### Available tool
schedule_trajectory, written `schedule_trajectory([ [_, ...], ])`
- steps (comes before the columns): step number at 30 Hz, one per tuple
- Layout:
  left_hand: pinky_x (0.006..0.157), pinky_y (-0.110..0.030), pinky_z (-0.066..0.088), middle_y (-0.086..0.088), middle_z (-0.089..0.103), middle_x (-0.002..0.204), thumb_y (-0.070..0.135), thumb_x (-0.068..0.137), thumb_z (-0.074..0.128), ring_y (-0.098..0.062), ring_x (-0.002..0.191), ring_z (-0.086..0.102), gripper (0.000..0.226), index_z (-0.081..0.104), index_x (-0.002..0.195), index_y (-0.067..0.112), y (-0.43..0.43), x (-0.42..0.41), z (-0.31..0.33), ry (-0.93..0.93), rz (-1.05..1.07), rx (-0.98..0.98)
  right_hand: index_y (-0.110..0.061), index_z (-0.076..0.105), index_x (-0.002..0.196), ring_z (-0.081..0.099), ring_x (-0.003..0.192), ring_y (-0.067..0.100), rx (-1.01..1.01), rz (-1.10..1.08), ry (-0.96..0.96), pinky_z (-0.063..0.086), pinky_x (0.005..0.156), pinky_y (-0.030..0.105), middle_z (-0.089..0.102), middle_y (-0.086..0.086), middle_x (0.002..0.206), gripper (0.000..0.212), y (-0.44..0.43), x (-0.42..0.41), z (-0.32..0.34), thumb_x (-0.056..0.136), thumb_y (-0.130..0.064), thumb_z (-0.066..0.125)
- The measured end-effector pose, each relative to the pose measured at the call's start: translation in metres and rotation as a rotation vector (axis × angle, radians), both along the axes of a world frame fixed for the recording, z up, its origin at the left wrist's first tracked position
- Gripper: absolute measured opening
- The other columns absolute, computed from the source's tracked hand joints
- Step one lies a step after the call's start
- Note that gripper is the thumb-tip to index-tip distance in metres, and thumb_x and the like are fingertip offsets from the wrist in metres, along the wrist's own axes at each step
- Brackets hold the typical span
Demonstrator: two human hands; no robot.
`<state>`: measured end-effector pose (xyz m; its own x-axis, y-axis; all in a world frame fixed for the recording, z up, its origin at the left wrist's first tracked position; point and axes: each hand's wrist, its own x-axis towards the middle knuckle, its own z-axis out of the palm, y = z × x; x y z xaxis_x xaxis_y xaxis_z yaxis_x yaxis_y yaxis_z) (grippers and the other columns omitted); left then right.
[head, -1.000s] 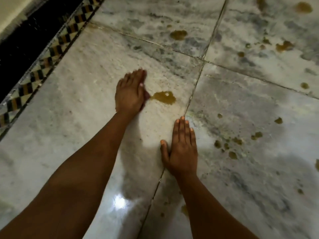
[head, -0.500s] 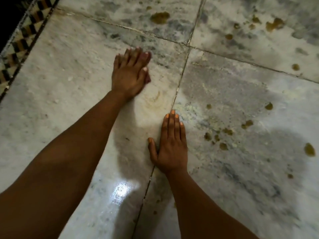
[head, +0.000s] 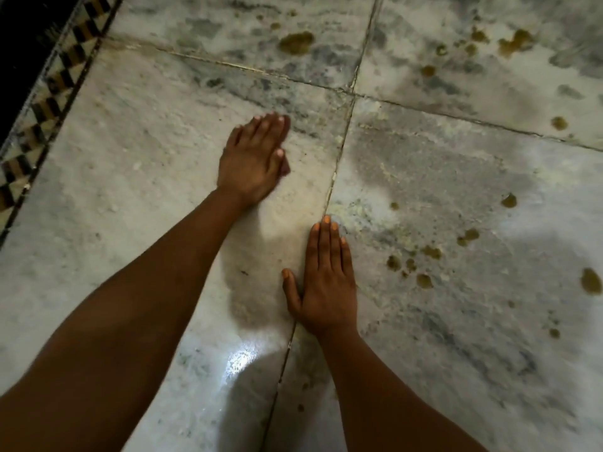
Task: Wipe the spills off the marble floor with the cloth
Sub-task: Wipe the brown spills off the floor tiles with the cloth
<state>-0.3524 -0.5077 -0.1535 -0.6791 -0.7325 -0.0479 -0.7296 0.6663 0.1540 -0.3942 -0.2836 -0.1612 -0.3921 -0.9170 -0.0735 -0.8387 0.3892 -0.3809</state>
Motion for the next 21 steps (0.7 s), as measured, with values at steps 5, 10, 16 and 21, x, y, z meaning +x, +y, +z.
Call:
schedule_trajectory([
  [5,0.116,-0.039,0.013,-0.003,0.022,0.156,0.034,0.095,0.022,-0.019,0.144,0.017,0.057,0.018,0.150,0.018,0.067,0.031,-0.005,-0.047,-0.309,0.011,0.001,0.019,0.147,0.007,0.145,0.027,0.016,0.013,0.002,0.007,0.117,0.039,0.015,0.020,0.155,0.075,-0.001,-0.001,0.000,0.091,-0.047,0.033],
  [10,0.113,-0.040,0.011,-0.003,0.024,0.155,0.036,0.095,0.023,-0.021,0.143,0.020,0.057,0.020,0.149,0.021,0.031,0.102,0.002,-0.084,-0.125,0.007,-0.001,0.014,0.148,0.002,0.146,0.026,0.038,0.009,-0.003,0.005,0.117,0.038,0.009,0.017,0.157,0.077,-0.001,-0.001,0.003,0.091,-0.048,0.033],
  [16,0.116,-0.040,0.008,-0.004,0.018,0.157,0.033,0.097,0.024,-0.023,0.145,0.014,0.055,0.018,0.150,0.020,-0.064,0.017,0.005,-0.012,0.280,0.032,-0.001,0.014,0.149,0.002,0.146,0.026,0.032,0.008,0.008,0.009,0.117,0.040,0.008,0.016,0.157,0.076,-0.002,-0.002,0.000,0.092,-0.048,0.034],
  [21,0.116,-0.039,0.011,-0.003,0.023,0.156,0.037,0.089,0.019,-0.023,0.144,0.018,0.062,0.018,0.150,0.024,-0.038,-0.070,0.001,-0.027,-0.081,0.044,-0.002,0.016,0.148,0.007,0.146,0.026,0.026,0.006,0.024,0.012,0.115,0.040,0.012,0.016,0.157,0.076,0.001,0.000,-0.002,0.091,-0.049,0.034],
])
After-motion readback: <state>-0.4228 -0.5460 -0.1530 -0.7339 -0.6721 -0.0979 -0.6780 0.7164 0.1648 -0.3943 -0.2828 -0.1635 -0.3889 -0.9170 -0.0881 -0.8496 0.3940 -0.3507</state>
